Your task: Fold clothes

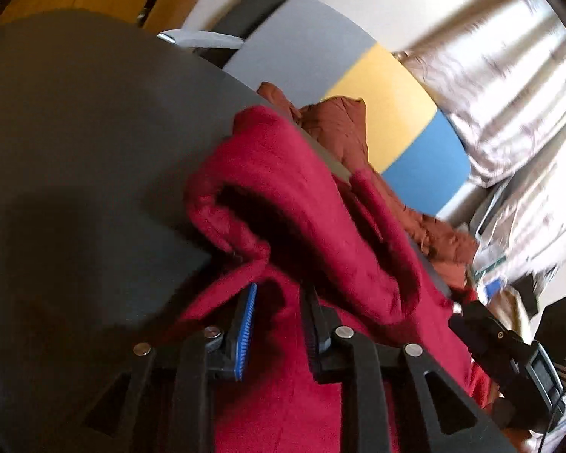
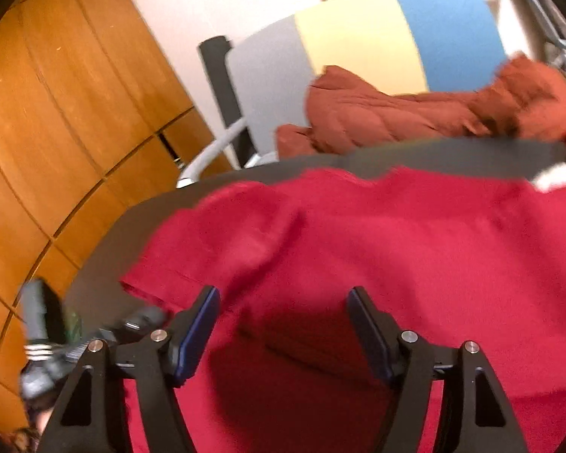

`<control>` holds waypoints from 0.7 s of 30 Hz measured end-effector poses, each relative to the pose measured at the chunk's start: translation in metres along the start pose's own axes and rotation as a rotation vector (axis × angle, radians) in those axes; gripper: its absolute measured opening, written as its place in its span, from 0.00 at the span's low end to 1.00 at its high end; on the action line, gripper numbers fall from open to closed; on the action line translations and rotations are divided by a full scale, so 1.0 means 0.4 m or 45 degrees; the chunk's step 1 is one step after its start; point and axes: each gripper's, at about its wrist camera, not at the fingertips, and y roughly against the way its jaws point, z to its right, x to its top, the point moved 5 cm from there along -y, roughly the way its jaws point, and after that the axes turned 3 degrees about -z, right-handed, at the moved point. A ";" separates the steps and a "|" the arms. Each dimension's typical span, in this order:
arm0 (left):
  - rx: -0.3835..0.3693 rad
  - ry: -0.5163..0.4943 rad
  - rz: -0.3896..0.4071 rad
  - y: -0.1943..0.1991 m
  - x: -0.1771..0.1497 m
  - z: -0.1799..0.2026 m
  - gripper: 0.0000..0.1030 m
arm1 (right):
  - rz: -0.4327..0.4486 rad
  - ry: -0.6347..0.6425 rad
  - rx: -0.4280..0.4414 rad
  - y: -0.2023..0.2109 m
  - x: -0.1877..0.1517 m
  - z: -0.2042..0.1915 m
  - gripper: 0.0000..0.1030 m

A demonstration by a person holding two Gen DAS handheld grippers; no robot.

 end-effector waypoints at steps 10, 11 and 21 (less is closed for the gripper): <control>-0.063 0.082 0.022 -0.031 0.048 -0.041 0.22 | -0.276 0.486 -0.378 -0.264 0.060 -0.148 0.46; -0.089 0.103 0.030 -0.030 0.048 -0.051 0.23 | -0.278 0.454 -0.389 -0.270 0.062 -0.126 0.20; -0.112 0.127 0.051 -0.023 0.036 -0.059 0.22 | 0.006 -0.365 -0.023 -0.024 0.033 0.159 0.11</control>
